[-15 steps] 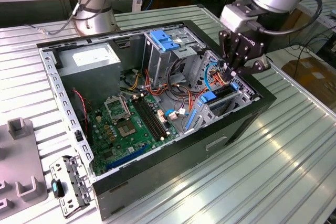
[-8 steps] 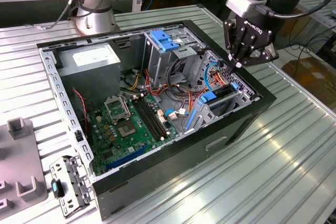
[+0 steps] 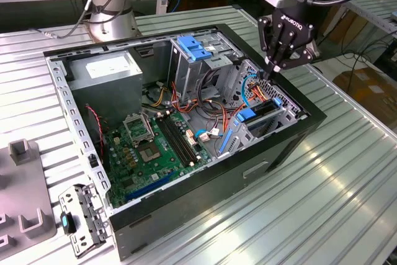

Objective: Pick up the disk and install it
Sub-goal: 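Insert the second disk wire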

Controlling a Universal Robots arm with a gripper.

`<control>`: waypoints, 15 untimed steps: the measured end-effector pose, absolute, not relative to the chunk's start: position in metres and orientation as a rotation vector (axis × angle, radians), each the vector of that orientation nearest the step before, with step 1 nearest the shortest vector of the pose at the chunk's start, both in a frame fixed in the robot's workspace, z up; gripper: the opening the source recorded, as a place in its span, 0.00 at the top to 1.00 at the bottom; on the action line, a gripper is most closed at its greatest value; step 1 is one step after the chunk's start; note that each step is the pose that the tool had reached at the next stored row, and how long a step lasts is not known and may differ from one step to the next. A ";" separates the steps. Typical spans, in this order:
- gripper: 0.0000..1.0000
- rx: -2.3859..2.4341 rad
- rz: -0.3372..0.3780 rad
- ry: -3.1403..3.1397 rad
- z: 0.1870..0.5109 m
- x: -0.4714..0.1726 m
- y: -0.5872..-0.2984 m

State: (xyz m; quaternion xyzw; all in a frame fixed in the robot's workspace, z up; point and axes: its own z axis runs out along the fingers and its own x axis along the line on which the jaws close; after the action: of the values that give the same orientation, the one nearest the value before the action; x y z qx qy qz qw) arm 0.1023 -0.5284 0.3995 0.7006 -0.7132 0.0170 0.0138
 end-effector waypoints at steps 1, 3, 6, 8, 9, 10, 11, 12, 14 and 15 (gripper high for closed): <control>0.89 2.181 0.052 -2.220 0.400 0.103 -0.527; 0.89 2.178 0.051 -2.217 0.400 0.103 -0.523; 0.89 2.173 0.053 -2.212 0.400 0.104 -0.516; 0.89 2.167 0.054 -2.205 0.399 0.105 -0.508; 0.89 2.164 0.059 -2.202 0.397 0.105 -0.507; 0.89 2.162 0.062 -2.200 0.396 0.106 -0.507; 0.89 2.160 0.067 -2.198 0.394 0.106 -0.506; 0.89 2.158 0.071 -2.196 0.393 0.107 -0.506; 0.89 2.152 0.082 -2.191 0.389 0.108 -0.504; 0.83 2.151 0.085 -2.189 0.388 0.108 -0.504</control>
State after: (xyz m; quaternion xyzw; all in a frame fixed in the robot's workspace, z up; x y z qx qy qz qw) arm 0.1084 -0.5036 0.3884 0.7001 -0.7126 0.0277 0.0357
